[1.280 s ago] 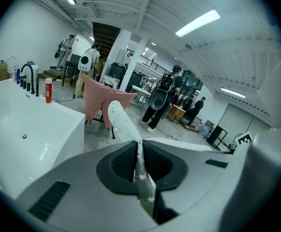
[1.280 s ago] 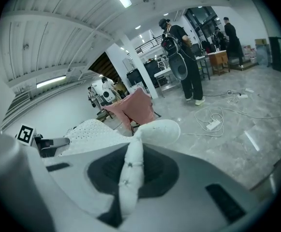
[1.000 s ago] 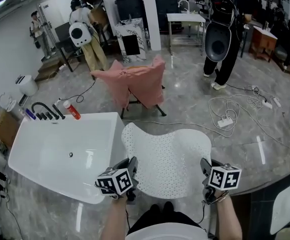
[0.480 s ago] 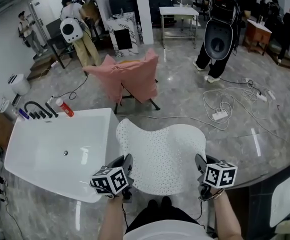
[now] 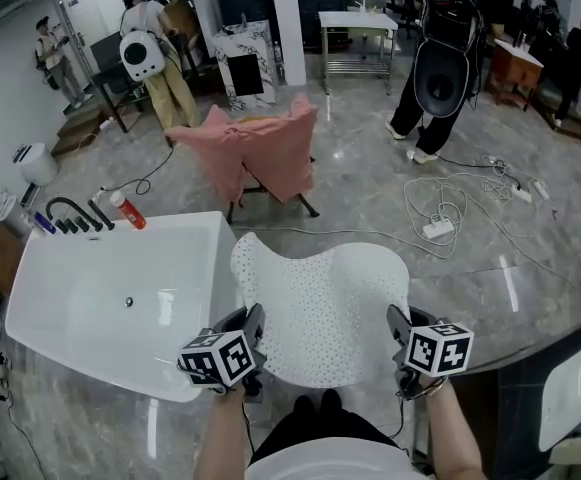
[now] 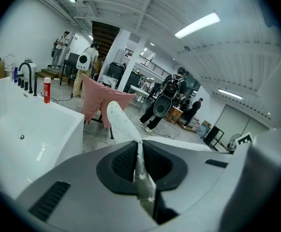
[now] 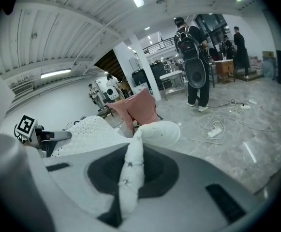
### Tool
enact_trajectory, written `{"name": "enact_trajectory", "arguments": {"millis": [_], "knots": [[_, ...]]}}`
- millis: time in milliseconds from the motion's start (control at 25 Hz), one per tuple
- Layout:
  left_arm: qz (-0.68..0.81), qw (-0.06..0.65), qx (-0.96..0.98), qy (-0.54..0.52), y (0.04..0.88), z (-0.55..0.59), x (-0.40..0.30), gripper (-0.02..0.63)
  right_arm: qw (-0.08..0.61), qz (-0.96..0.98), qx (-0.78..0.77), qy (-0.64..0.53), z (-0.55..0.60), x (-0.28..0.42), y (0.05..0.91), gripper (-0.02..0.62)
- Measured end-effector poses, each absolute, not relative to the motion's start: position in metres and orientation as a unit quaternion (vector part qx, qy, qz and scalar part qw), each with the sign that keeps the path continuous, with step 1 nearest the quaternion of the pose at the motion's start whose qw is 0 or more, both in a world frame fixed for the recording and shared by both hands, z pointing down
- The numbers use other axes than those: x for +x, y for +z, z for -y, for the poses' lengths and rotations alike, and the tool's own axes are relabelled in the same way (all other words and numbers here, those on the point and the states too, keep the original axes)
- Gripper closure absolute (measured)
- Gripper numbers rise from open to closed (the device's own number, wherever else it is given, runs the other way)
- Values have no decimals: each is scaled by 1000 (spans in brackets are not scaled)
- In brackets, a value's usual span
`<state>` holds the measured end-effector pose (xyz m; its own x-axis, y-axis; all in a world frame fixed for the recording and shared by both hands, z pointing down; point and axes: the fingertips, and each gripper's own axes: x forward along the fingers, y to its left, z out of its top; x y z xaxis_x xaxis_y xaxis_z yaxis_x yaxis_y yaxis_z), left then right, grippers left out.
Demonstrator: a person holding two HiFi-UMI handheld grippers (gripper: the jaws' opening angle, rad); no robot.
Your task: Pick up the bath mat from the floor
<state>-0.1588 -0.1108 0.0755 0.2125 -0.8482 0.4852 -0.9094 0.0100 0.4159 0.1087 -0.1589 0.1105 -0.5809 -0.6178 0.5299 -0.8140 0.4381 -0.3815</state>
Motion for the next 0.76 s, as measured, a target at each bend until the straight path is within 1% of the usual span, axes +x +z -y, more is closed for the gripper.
{"name": "enact_trajectory", "arguments": {"millis": [760], "knots": [[636, 330, 696, 36, 66, 103, -162, 591, 161, 840, 424, 299, 157, 108, 103, 572]]}}
